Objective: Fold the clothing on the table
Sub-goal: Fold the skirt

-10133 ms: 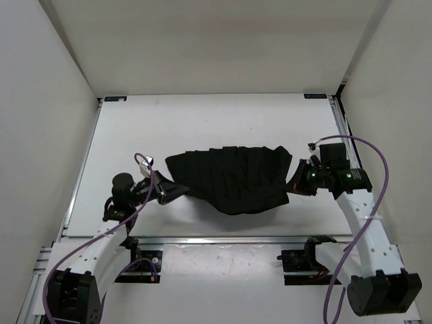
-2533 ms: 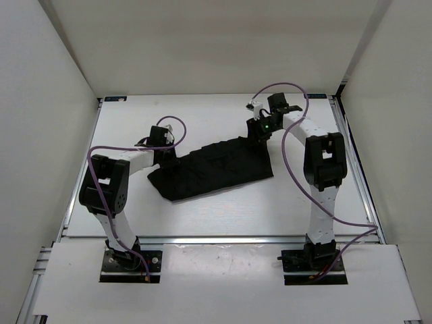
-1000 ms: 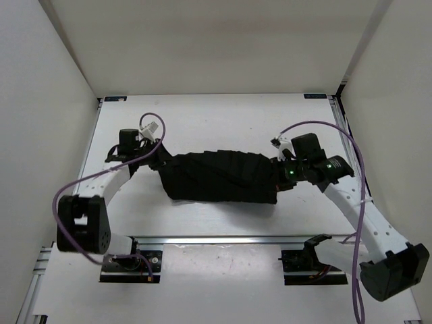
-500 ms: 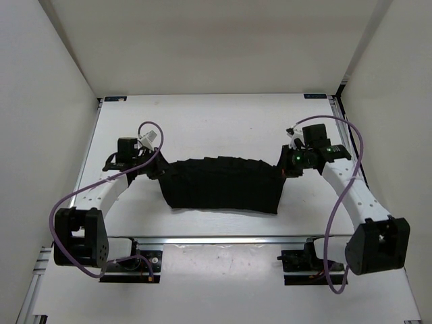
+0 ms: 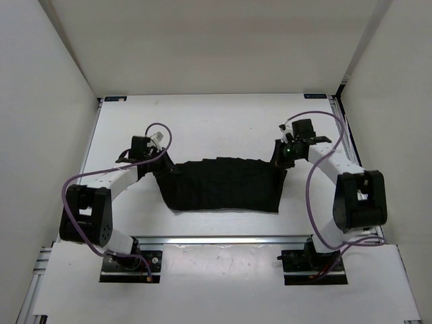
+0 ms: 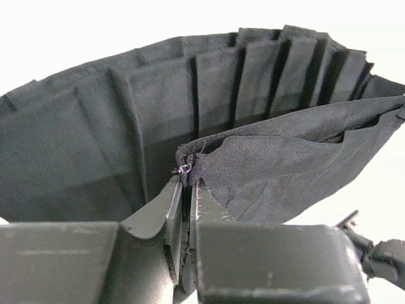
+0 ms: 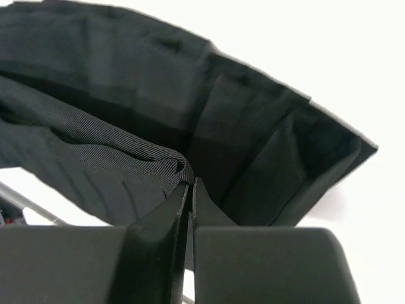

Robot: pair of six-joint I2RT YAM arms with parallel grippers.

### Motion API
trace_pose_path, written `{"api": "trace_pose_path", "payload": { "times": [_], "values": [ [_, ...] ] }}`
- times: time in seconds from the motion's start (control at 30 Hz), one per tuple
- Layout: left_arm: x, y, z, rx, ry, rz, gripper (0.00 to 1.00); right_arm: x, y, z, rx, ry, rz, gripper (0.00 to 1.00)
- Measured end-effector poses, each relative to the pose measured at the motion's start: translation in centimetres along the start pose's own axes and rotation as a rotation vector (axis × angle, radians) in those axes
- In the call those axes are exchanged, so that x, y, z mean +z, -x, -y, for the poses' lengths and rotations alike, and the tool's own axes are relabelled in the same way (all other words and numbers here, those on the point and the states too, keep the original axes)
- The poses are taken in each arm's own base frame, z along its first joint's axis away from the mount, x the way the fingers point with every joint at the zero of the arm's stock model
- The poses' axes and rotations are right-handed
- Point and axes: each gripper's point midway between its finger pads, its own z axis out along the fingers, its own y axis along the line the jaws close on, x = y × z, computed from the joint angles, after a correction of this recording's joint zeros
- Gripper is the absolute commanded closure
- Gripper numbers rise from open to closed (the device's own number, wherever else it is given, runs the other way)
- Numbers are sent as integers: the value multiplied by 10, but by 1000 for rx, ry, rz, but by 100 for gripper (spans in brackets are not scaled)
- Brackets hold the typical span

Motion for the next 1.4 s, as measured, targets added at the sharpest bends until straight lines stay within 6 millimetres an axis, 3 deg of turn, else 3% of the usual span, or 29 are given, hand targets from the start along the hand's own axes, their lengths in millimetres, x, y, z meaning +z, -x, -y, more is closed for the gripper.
{"api": "trace_pose_path", "payload": {
  "times": [0.07,0.17,0.27,0.3,0.37,0.43,0.5,0.6,0.67,0.73,0.87,0.93,1.03,1.23,1.4],
  "values": [
    [5,4,-3,-7,24,6,88,14,4,7,6,-15,-17,86],
    [12,12,-10,-22,72,30,55,31,14,22,7,-70,-35,77],
    [9,27,-17,-55,120,87,54,33,33,38,12,-141,-6,63],
    [7,35,-17,-62,128,112,53,30,39,41,6,-163,13,55],
    [-2,54,-14,-67,131,168,49,18,51,44,-18,-207,59,48],
    [-17,76,-8,-62,128,240,50,4,59,40,-52,-241,102,34],
    [-40,96,-3,-53,123,327,49,-16,64,31,-81,-260,148,30],
    [-72,103,-1,-32,152,431,50,-41,59,21,-97,-254,203,25],
    [-79,86,-1,-4,173,452,51,-53,43,26,-73,-257,215,24],
    [-76,55,-7,7,189,422,52,-57,19,39,-27,-260,196,25],
    [-66,-19,-55,-62,298,307,52,-48,-40,65,103,-249,94,24],
    [-64,-43,-75,-93,361,259,51,-40,-62,66,151,-213,42,25],
    [-62,-53,-83,-110,390,233,51,-29,-78,56,199,-126,1,25],
    [-47,-51,-84,-119,384,208,52,-2,-71,39,257,53,2,25],
    [-34,-53,-83,-128,371,160,52,14,-66,37,306,141,13,27]
  ]
}}
